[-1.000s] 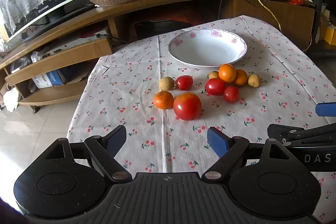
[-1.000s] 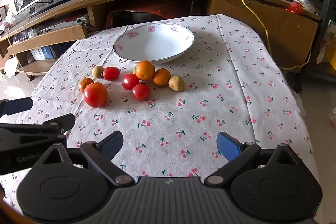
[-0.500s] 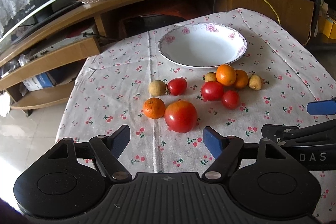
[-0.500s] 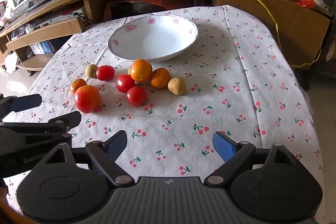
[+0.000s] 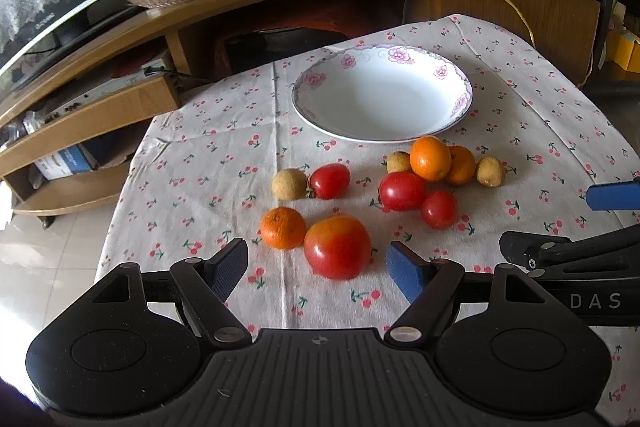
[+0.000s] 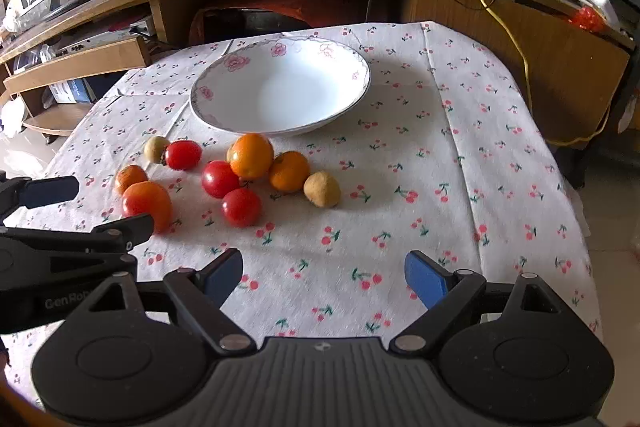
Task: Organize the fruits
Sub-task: 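Move both tools toward the fruit cluster beside the white bowl, then grasp the small brown round fruit with the right tool while the left tool grasps the large red tomato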
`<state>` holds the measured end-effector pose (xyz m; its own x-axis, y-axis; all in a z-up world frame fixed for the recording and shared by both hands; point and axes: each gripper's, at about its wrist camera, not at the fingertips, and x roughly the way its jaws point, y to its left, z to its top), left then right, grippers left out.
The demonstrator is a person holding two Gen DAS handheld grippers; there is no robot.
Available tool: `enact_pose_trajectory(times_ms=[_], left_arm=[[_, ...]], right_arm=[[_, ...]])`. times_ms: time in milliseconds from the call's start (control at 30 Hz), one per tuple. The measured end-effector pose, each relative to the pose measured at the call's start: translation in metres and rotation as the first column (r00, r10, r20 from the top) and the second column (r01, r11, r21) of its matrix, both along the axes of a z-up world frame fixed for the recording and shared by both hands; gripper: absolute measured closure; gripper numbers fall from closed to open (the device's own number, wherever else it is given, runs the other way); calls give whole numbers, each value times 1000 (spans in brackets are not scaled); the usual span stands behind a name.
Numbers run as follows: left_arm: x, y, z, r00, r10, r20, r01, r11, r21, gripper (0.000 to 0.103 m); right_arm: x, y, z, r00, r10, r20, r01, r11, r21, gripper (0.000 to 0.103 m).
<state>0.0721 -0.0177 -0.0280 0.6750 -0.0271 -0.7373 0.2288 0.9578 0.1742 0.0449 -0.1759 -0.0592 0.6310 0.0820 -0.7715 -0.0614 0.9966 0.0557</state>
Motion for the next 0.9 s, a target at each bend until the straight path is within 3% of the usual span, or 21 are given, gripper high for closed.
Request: enact_pose_trajectory(times_ms=[900], left_arm=[[28, -11, -23, 998, -31, -54, 30, 999, -32, 22]], right_arm=[[35, -20, -7, 997, 65, 35, -64, 998, -29, 15]])
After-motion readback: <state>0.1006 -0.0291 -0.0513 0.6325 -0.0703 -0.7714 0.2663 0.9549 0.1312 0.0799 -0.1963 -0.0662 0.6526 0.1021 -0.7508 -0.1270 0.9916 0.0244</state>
